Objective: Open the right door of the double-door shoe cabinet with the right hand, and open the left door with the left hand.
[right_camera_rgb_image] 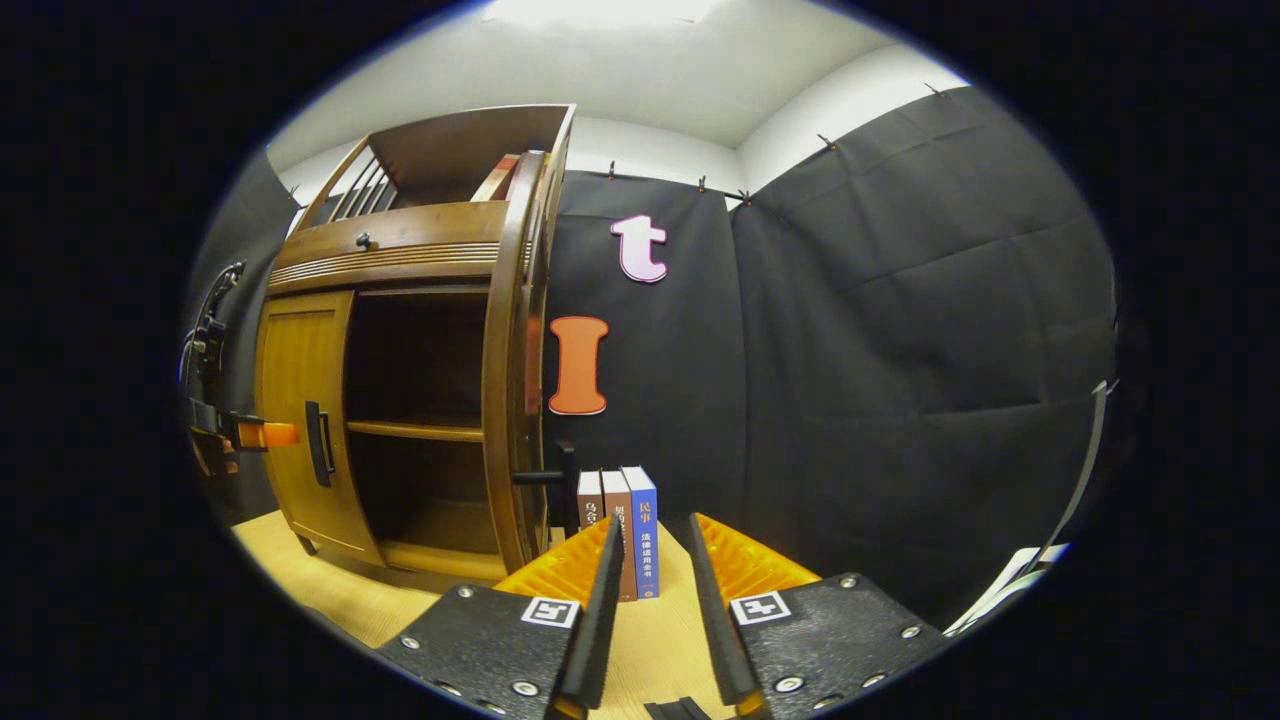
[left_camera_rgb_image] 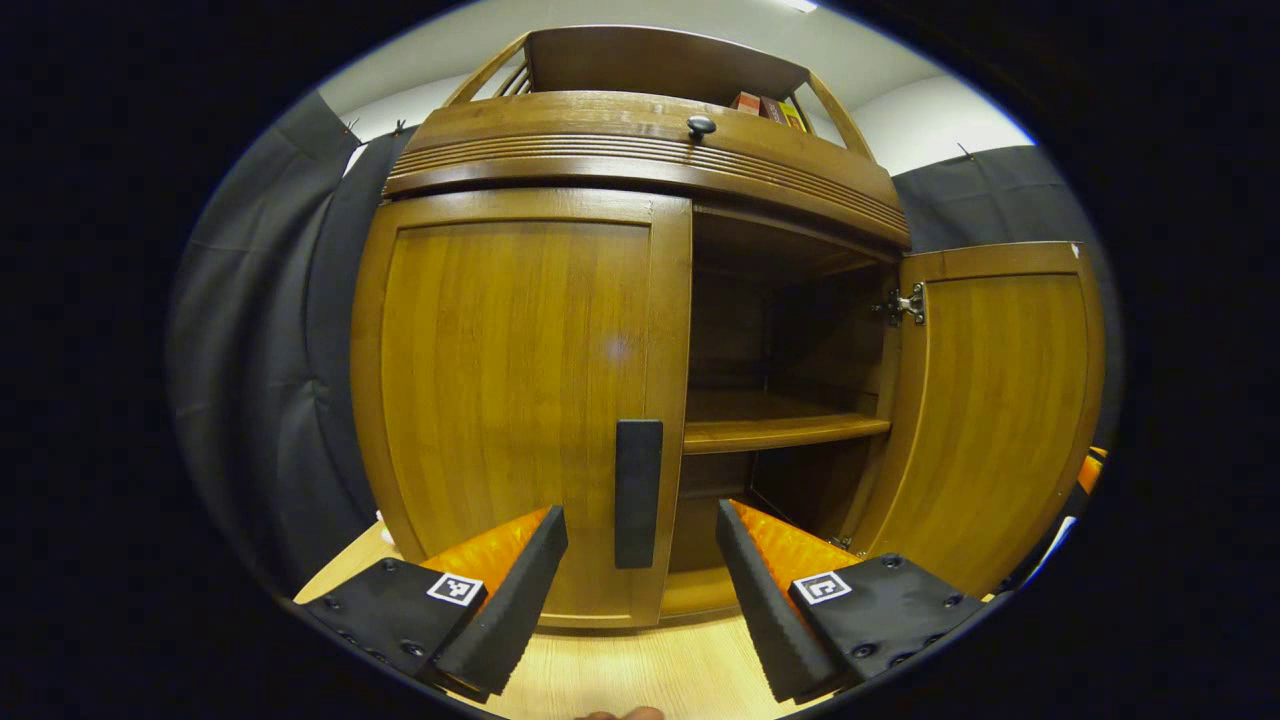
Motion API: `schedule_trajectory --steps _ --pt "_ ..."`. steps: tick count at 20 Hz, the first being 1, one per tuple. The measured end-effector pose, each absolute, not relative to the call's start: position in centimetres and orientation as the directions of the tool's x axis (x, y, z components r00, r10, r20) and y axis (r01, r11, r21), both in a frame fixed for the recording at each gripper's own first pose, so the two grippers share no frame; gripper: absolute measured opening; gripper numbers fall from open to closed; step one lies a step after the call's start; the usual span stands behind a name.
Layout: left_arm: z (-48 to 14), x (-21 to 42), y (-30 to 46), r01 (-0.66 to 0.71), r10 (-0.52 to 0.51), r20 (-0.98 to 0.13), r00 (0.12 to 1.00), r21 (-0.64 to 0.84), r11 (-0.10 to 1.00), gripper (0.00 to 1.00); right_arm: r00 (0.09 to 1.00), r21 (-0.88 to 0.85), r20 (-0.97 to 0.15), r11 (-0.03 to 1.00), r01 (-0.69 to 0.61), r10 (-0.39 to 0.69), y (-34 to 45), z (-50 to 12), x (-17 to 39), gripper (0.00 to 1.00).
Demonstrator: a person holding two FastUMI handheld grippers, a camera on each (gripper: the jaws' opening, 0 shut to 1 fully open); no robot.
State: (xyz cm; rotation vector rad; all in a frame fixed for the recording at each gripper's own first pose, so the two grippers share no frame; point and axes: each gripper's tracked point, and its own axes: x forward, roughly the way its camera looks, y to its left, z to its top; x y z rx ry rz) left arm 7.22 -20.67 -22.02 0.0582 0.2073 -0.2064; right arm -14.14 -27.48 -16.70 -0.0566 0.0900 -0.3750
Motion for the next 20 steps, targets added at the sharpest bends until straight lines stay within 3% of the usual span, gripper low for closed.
schedule_trajectory --steps 2,3,4,7,9,11,12,16,19,20 --pt "-22.1 8.7 -20.9 0.204 -0.190 -0.190 0.963 0.055 0.978 0.96 0.920 -0.071 -0.079 0.923 0.378 -0.383 -28.1 -16.7 -14.2 0.63" --pt "-22.3 9.6 -21.2 0.204 -0.191 -0.184 0.964 0.053 0.978 0.95 0.918 -0.067 -0.077 0.920 0.385 -0.390 -28.5 -16.6 -14.2 0.58" --pt "-22.7 10.2 -21.4 0.202 -0.191 -0.186 0.964 0.043 0.978 0.95 0.915 -0.062 -0.073 0.918 0.393 -0.396 -28.7 -16.5 -14.2 0.72" --pt "-24.3 12.4 -21.1 0.179 -0.165 -0.212 0.963 0.048 0.983 0.95 0.906 -0.063 -0.068 0.908 0.414 -0.418 -29.5 -16.1 -14.5 0.64" --pt "-24.7 13.5 -20.9 0.169 -0.154 -0.206 0.966 0.055 0.984 0.96 0.896 -0.084 -0.057 0.897 0.435 -0.440 -30.0 -15.8 -14.8 0.84" --pt "-25.4 14.0 -20.8 0.168 -0.155 -0.213 0.965 0.048 0.985 0.95 0.891 -0.097 -0.046 0.890 0.445 -0.451 -30.1 -15.4 -15.0 0.92" --pt "-25.7 14.1 -20.8 0.169 -0.156 -0.222 0.963 0.042 0.985 0.95 0.891 -0.097 -0.043 0.890 0.446 -0.451 -30.0 -15.3 -15.0 0.92" --pt "-26.4 14.5 -20.4 0.159 -0.141 -0.233 0.962 0.060 0.985 0.70 0.895 -0.085 -0.030 0.893 0.442 -0.446 -29.5 -14.8 -15.1 0.92" --pt "-26.4 14.7 -21.1 0.183 -0.170 -0.215 0.962 0.041 0.982 0.69 0.894 -0.095 -0.029 0.892 0.443 -0.447 -29.2 -14.8 -15.1 0.92" --pt "-26.5 14.9 -21.1 0.186 -0.173 -0.217 0.961 0.040 0.982 0.60 0.894 -0.095 -0.029 0.891 0.444 -0.448 -29.1 -14.8 -15.1 0.92"
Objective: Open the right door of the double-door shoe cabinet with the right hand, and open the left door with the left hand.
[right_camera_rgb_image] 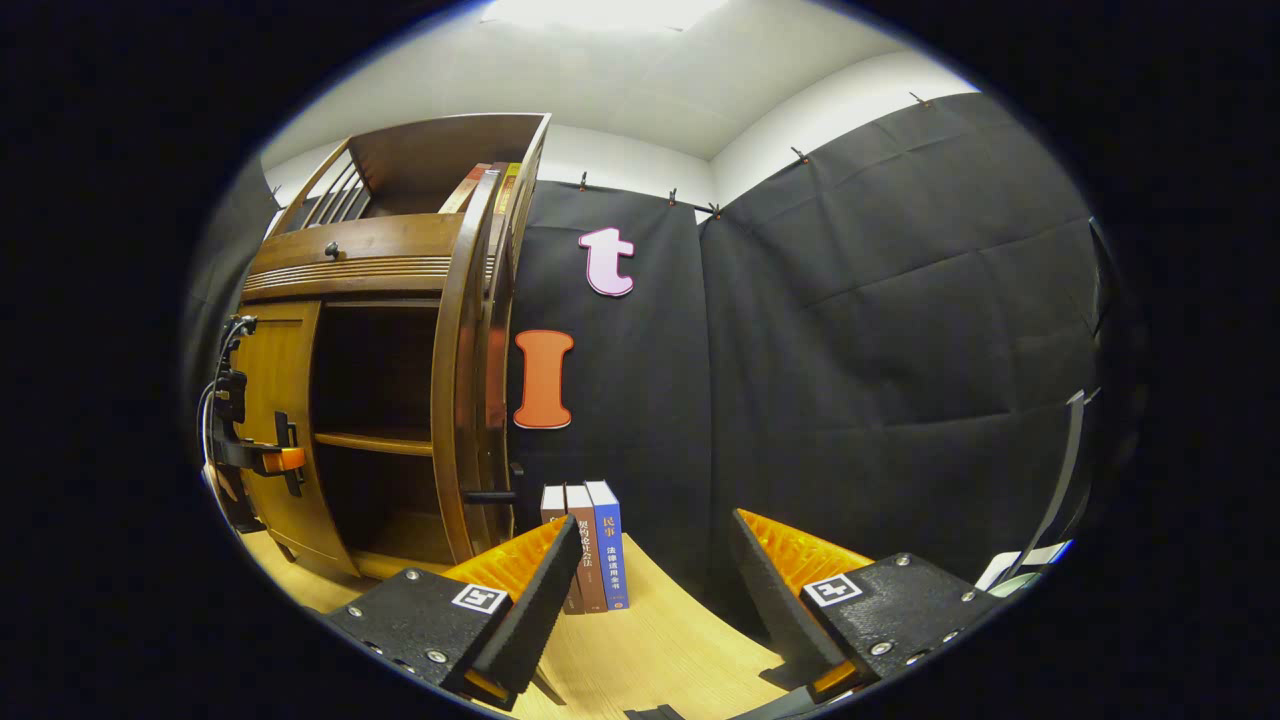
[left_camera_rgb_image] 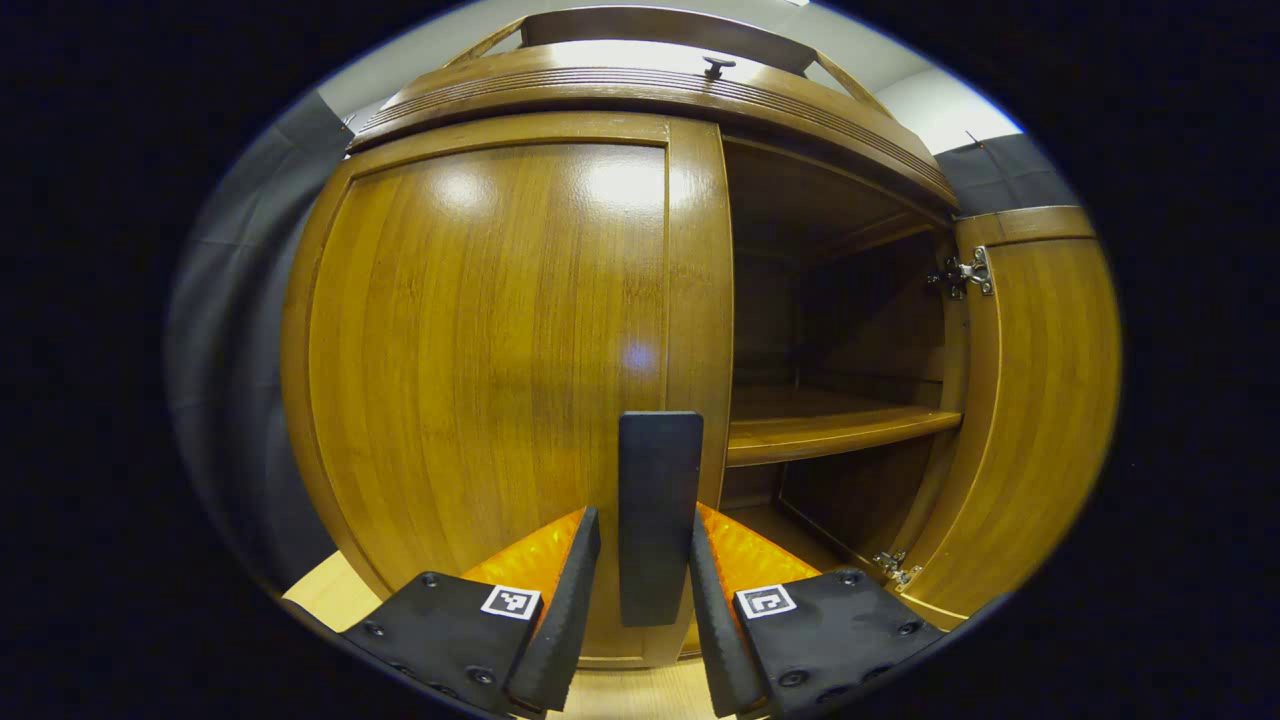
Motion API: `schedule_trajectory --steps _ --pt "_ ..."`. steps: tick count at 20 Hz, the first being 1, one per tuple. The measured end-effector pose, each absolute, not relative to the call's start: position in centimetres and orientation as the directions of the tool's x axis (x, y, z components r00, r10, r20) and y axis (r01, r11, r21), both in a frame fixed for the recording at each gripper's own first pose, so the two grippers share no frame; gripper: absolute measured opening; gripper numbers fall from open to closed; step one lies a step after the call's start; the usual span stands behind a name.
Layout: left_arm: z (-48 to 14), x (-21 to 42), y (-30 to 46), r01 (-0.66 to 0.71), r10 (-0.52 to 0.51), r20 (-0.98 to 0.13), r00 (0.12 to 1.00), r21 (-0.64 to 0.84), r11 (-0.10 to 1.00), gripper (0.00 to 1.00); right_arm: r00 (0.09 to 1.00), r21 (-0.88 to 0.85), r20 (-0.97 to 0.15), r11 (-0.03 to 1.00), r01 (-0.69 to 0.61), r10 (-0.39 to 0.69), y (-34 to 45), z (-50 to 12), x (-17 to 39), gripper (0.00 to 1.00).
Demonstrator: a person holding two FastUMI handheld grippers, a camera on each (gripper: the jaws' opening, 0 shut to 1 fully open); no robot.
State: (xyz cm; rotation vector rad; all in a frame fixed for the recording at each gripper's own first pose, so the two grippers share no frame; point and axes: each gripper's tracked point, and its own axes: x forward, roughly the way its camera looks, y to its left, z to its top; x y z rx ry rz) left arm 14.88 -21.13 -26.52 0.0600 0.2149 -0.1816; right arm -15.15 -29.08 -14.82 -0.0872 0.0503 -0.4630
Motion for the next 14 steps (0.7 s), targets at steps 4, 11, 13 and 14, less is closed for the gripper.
schedule_trajectory --steps 4,11,13,14 --pt "-26.6 14.6 -21.6 0.226 -0.211 -0.225 0.951 0.044 0.973 0.40 0.894 -0.097 -0.036 0.892 0.441 -0.446 -28.7 -14.8 -15.2 0.92" --pt "-26.3 12.9 -21.3 0.275 -0.257 -0.197 0.946 0.069 0.959 0.25 0.908 -0.086 -0.059 0.908 0.409 -0.414 -26.3 -15.0 -15.3 0.92" --pt "-26.1 12.0 -21.2 0.293 -0.275 -0.203 0.940 0.064 0.954 0.24 0.913 -0.086 -0.054 0.912 0.400 -0.405 -25.5 -14.6 -15.4 0.92" --pt "-26.1 11.4 -21.1 0.305 -0.286 -0.207 0.936 0.065 0.950 0.25 0.914 -0.087 -0.051 0.914 0.396 -0.402 -25.1 -14.4 -15.5 0.92"
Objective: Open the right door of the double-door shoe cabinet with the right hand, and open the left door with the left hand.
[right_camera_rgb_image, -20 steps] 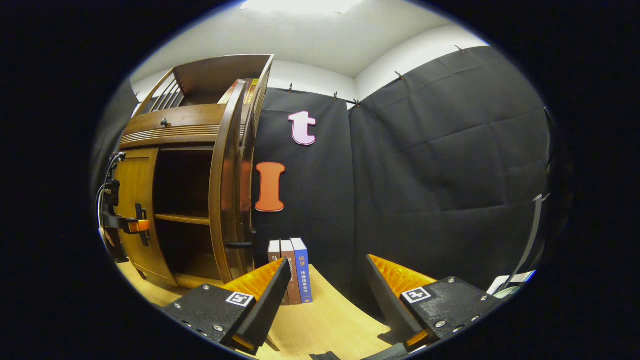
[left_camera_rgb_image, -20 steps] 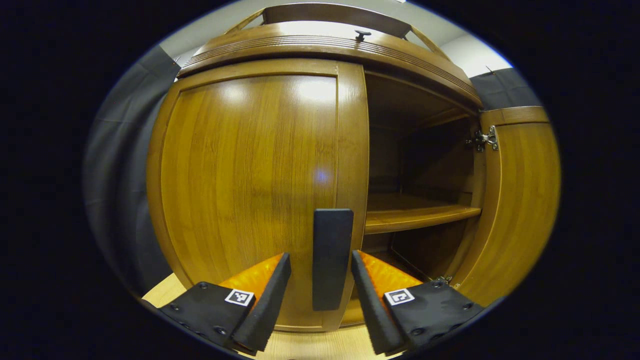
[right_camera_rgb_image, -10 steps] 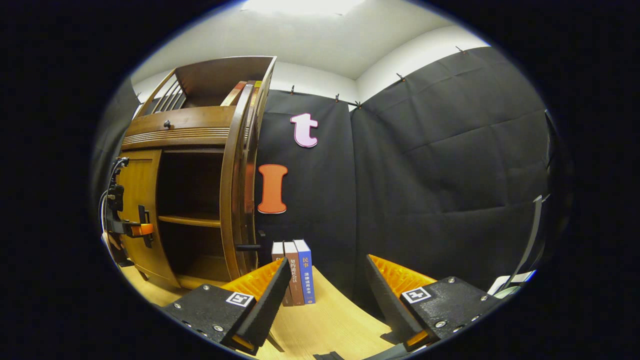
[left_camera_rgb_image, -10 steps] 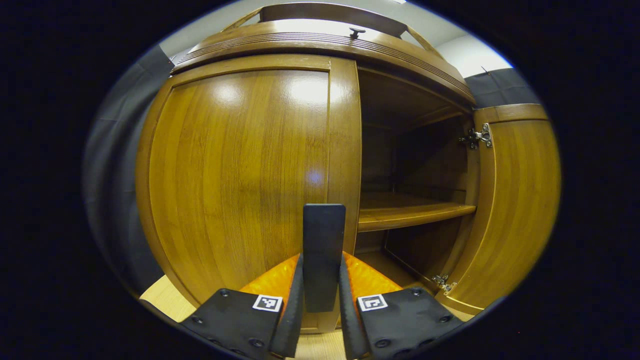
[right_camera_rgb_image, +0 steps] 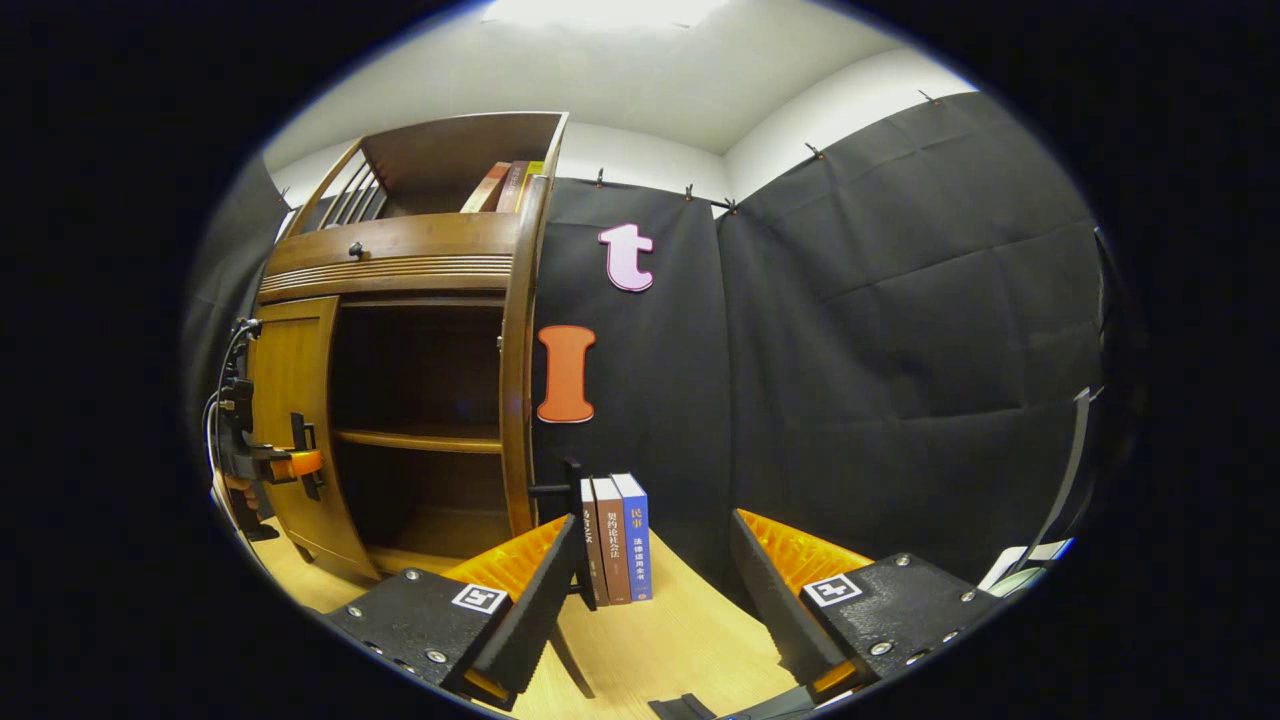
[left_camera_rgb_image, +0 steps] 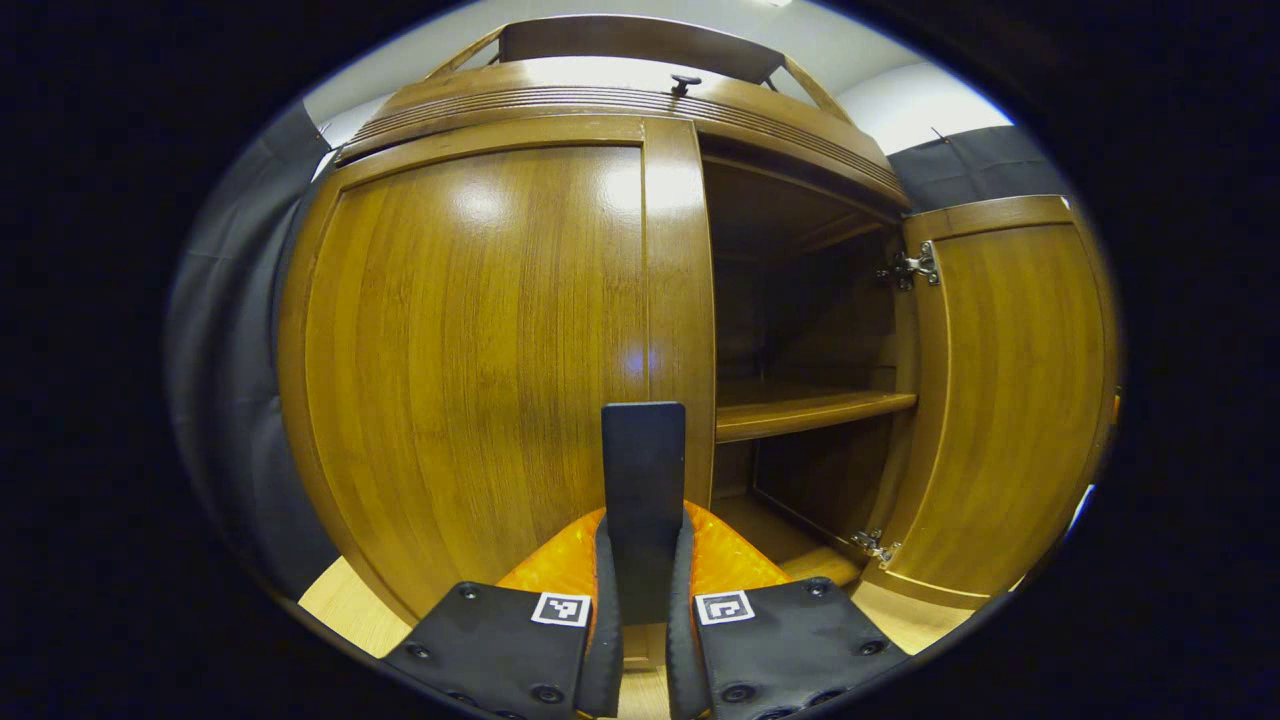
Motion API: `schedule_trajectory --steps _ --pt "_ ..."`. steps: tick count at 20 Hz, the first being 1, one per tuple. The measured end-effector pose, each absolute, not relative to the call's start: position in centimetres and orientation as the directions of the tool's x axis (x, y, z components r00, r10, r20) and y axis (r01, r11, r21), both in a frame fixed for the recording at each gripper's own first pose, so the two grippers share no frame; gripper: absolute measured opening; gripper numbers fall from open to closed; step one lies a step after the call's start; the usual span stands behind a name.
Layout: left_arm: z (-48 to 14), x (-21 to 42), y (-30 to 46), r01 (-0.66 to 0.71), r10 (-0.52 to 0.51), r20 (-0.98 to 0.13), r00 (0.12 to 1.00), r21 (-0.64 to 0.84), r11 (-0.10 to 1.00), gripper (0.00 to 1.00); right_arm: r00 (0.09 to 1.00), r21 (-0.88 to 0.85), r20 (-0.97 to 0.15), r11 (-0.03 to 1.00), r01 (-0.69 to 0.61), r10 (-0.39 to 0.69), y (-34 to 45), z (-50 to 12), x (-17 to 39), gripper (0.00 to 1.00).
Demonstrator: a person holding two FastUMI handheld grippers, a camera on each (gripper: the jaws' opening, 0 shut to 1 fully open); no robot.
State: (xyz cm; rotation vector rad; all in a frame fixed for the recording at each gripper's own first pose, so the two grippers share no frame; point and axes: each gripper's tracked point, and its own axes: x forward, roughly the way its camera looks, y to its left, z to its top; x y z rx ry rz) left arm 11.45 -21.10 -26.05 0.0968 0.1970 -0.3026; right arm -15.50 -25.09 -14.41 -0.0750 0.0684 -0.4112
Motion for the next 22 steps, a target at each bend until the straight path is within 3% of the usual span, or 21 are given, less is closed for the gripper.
schedule_trajectory --steps 7,9,10,22 --pt "-25.1 8.1 -20.1 0.339 -0.325 -0.193 0.926 0.043 0.940 0.25 0.929 -0.095 -0.048 0.927 0.362 -0.367 -22.3 -13.6 -16.1 0.92" --pt "-24.8 7.0 -19.5 0.342 -0.329 -0.189 0.925 0.040 0.939 0.25 0.931 -0.093 -0.048 0.930 0.356 -0.361 -21.7 -13.5 -16.2 0.97" --pt "-24.6 6.7 -19.3 0.345 -0.333 -0.187 0.924 0.038 0.938 0.24 0.933 -0.089 -0.049 0.932 0.351 -0.356 -21.4 -13.5 -16.1 0.92" --pt "-23.1 1.2 -15.3 0.356 -0.339 -0.196 0.920 0.053 0.933 0.24 0.960 -0.079 -0.054 0.959 0.271 -0.276 -17.2 -13.7 -15.4 0.92"
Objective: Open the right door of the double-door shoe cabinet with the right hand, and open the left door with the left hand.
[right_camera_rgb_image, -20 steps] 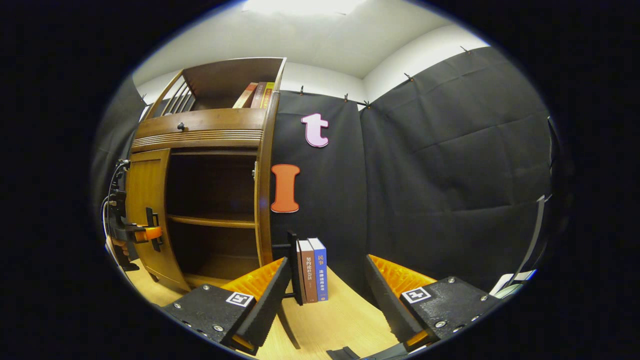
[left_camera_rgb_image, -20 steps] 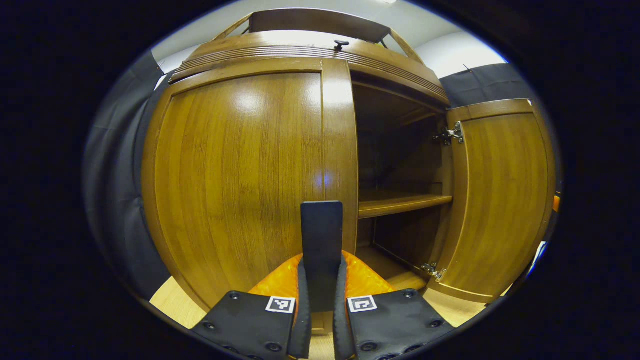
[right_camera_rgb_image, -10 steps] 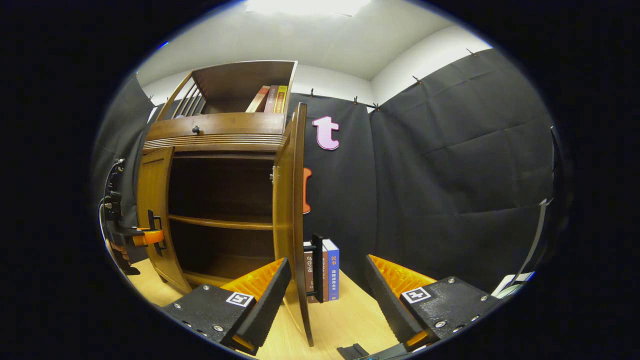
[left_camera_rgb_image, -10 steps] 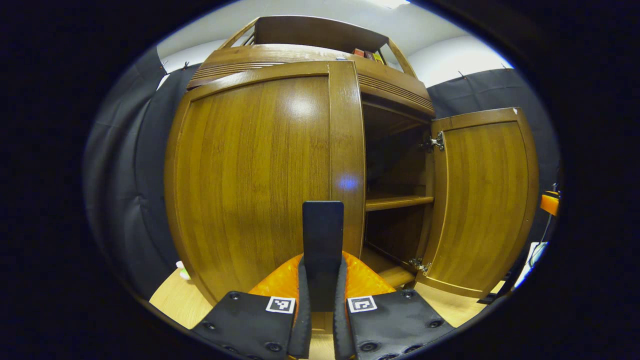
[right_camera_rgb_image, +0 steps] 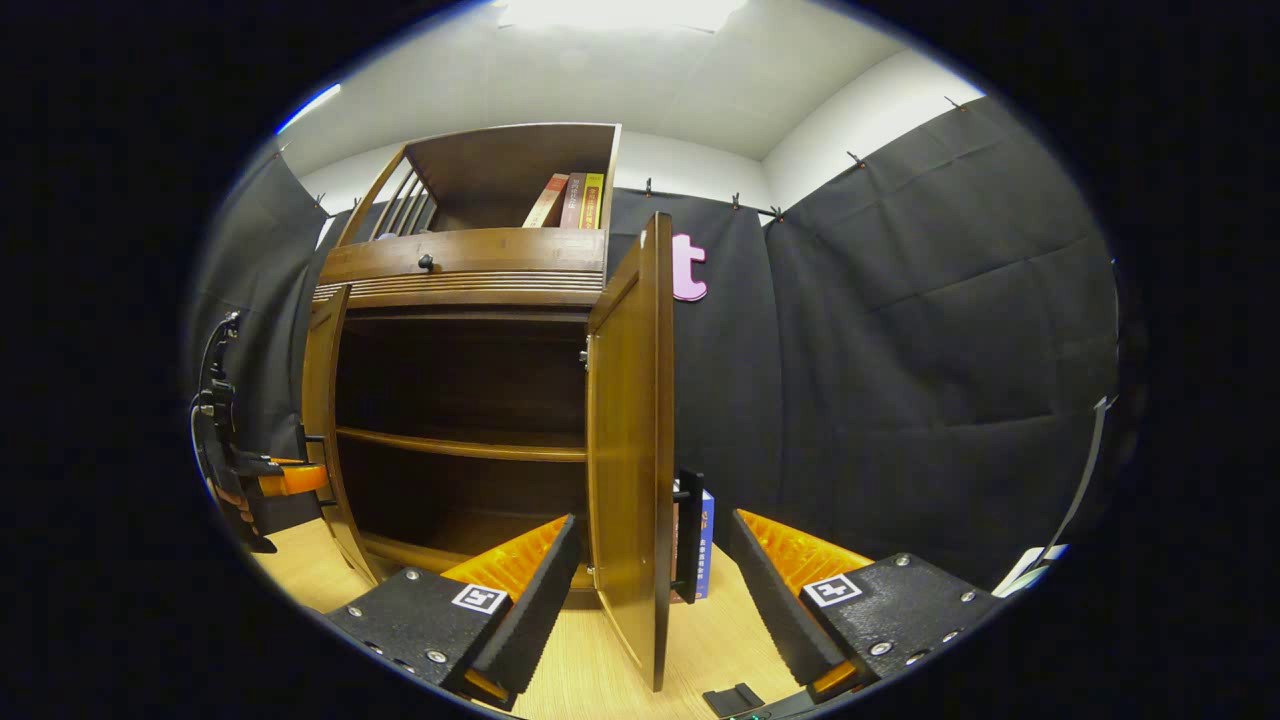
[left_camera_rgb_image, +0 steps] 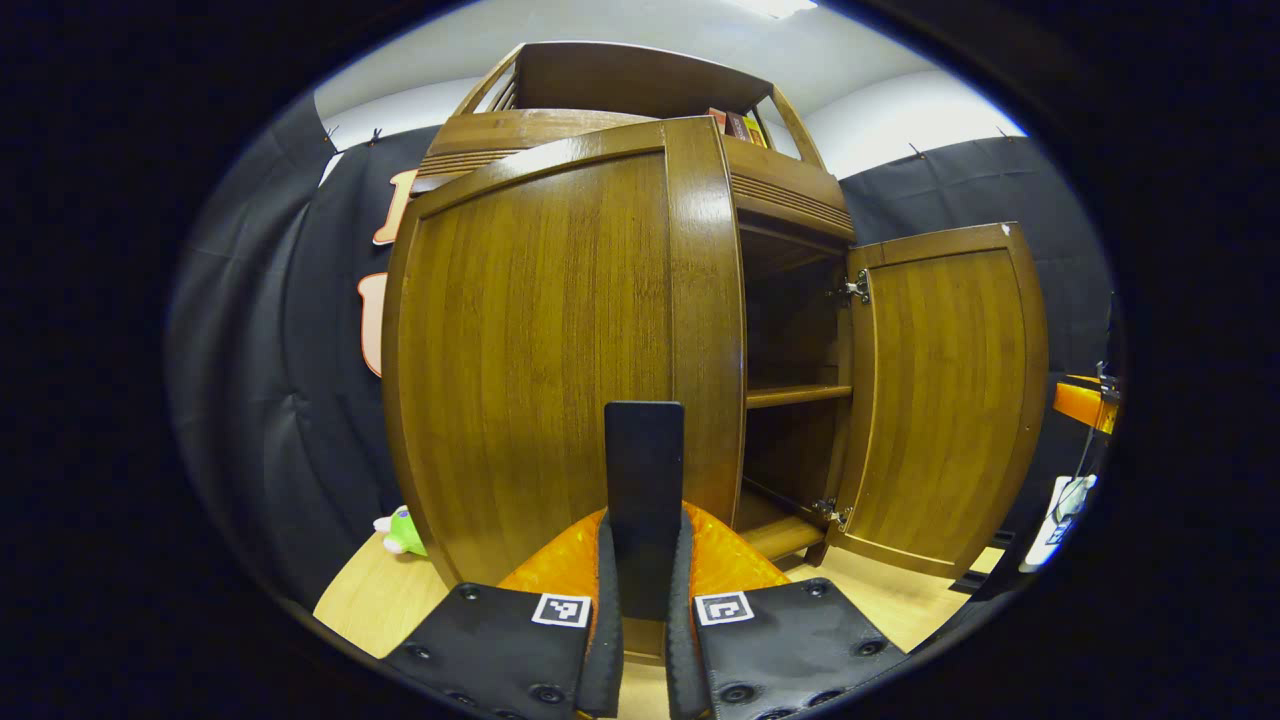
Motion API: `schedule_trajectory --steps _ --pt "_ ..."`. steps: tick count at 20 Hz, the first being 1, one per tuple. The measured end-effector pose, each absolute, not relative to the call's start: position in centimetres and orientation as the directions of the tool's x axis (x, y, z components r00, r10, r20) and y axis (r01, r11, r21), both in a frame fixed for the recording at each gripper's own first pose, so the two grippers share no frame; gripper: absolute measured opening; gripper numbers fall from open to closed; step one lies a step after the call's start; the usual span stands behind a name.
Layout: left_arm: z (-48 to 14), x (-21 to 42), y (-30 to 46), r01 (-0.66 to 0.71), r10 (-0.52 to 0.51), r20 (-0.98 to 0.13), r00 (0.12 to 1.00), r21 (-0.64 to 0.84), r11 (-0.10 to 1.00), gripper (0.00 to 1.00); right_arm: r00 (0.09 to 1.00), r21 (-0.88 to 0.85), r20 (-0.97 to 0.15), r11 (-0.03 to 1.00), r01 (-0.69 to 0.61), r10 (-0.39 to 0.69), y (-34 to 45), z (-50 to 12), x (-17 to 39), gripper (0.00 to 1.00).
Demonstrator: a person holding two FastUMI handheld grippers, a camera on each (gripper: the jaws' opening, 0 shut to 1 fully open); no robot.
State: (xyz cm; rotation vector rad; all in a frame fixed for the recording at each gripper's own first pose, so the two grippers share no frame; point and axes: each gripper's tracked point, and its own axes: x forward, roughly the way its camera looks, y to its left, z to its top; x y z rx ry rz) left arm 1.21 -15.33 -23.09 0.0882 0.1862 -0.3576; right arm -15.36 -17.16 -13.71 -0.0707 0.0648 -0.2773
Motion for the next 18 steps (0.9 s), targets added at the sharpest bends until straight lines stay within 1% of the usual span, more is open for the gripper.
schedule_trajectory --steps 1,2,8,11,12,18 --pt "-22.8 0.8 -14.9 0.357 -0.341 -0.198 0.919 0.050 0.933 0.23 0.962 -0.077 -0.056 0.962 0.263 -0.268 -16.8 -13.8 -15.2 0.92" --pt "-22.7 0.4 -14.4 0.357 -0.343 -0.199 0.918 0.043 0.933 0.24 0.964 -0.074 -0.059 0.964 0.256 -0.261 -16.4 -13.9 -14.9 0.92" --pt "-22.1 -1.4 -12.1 0.343 -0.328 -0.191 0.925 0.049 0.938 0.24 0.974 -0.063 -0.072 0.975 0.212 -0.216 -14.4 -14.3 -13.7 0.92" --pt "-22.1 -2.1 -11.5 0.341 -0.325 -0.195 0.925 0.050 0.939 0.22 0.978 -0.055 -0.075 0.980 0.191 -0.194 -13.4 -14.3 -13.2 0.92" --pt "-22.0 -2.2 -11.3 0.338 -0.323 -0.196 0.926 0.049 0.940 0.24 0.979 -0.055 -0.073 0.981 0.188 -0.191 -13.3 -14.2 -13.1 0.92" --pt "-21.3 -3.4 -8.8 0.299 -0.281 -0.180 0.943 0.085 0.950 0.23 0.982 -0.051 -0.076 0.984 0.171 -0.174 -12.6 -14.0 -12.3 0.92"
